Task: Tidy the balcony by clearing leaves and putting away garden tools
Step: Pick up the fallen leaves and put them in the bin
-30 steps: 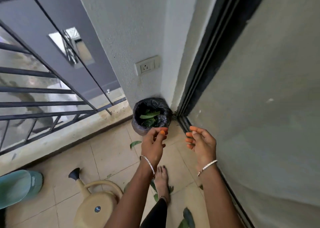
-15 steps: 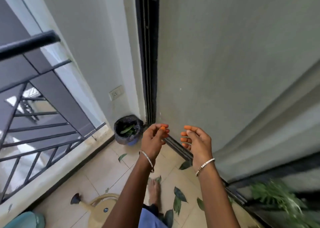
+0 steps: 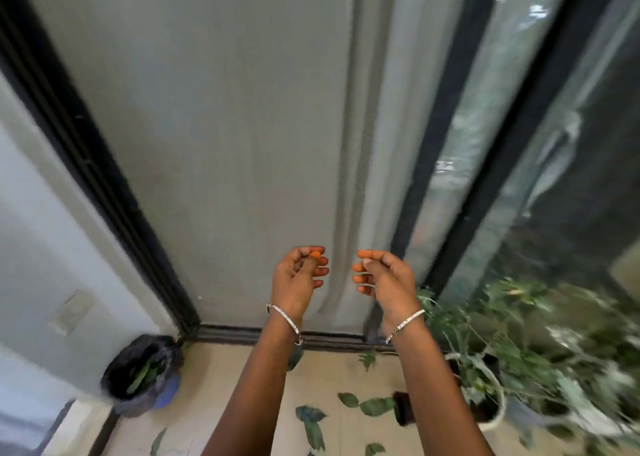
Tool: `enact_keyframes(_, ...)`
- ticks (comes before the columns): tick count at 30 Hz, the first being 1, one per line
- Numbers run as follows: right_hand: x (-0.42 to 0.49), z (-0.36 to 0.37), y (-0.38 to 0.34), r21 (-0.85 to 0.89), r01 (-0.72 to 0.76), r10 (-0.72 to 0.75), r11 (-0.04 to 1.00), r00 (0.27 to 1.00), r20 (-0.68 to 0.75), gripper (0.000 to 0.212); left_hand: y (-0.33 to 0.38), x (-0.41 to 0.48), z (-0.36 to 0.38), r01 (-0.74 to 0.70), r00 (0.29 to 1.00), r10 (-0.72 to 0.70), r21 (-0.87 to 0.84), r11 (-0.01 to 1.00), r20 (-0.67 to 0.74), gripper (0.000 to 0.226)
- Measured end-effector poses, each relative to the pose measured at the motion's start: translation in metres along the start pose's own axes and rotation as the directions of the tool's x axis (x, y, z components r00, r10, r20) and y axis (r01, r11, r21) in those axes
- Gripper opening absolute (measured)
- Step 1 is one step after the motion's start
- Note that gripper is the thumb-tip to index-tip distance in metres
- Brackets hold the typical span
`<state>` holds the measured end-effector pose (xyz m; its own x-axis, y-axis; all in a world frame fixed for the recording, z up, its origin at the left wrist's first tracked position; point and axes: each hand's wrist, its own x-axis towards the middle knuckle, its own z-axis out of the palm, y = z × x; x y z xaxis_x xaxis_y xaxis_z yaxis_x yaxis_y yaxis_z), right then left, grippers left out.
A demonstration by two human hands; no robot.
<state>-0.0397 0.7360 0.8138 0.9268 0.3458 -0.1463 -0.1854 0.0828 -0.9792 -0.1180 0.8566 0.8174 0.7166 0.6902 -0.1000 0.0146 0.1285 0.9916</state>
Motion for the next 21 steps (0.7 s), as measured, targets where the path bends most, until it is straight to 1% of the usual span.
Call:
enact_keyframes(3,-0.024,-0.049,-0.007,0.025,0.027,-0.023,0.999,0.992,-0.123,0.017,0.003,-0.025,0.040,0.004,0.989,0.000,-0.023,1.000,0.146,0.017)
enact_keyframes(6,-0.057,-0.098,-0.013,0.040,0.066,-0.053,0.997,0.965,-0.257,0.018,-0.005,-0.054,0.080,0.028,0.958,-0.020,-0.026,0.999,0.287,0.016)
enact_keyframes(11,-0.127,-0.182,-0.008,0.065,0.080,-0.040,0.995,0.880,-0.473,0.017,-0.032,-0.119,0.144,0.104,0.872,-0.094,0.006,0.995,0.480,0.013)
enact_keyframes(15,-0.186,-0.257,-0.006,0.066,0.082,-0.021,0.994,0.771,-0.637,0.017,-0.051,-0.177,0.205,0.145,0.779,-0.142,0.045,0.988,0.611,0.013)
enact_keyframes(17,-0.210,-0.295,-0.003,0.082,0.088,-0.004,0.993,0.709,-0.705,0.018,-0.060,-0.204,0.237,0.143,0.724,-0.156,0.076,0.987,0.672,0.015)
enact_keyframes(21,-0.250,-0.375,0.004,0.121,0.114,0.028,0.986,0.600,-0.799,0.020,-0.080,-0.262,0.304,0.129,0.608,-0.190,0.140,0.982,0.771,0.013)
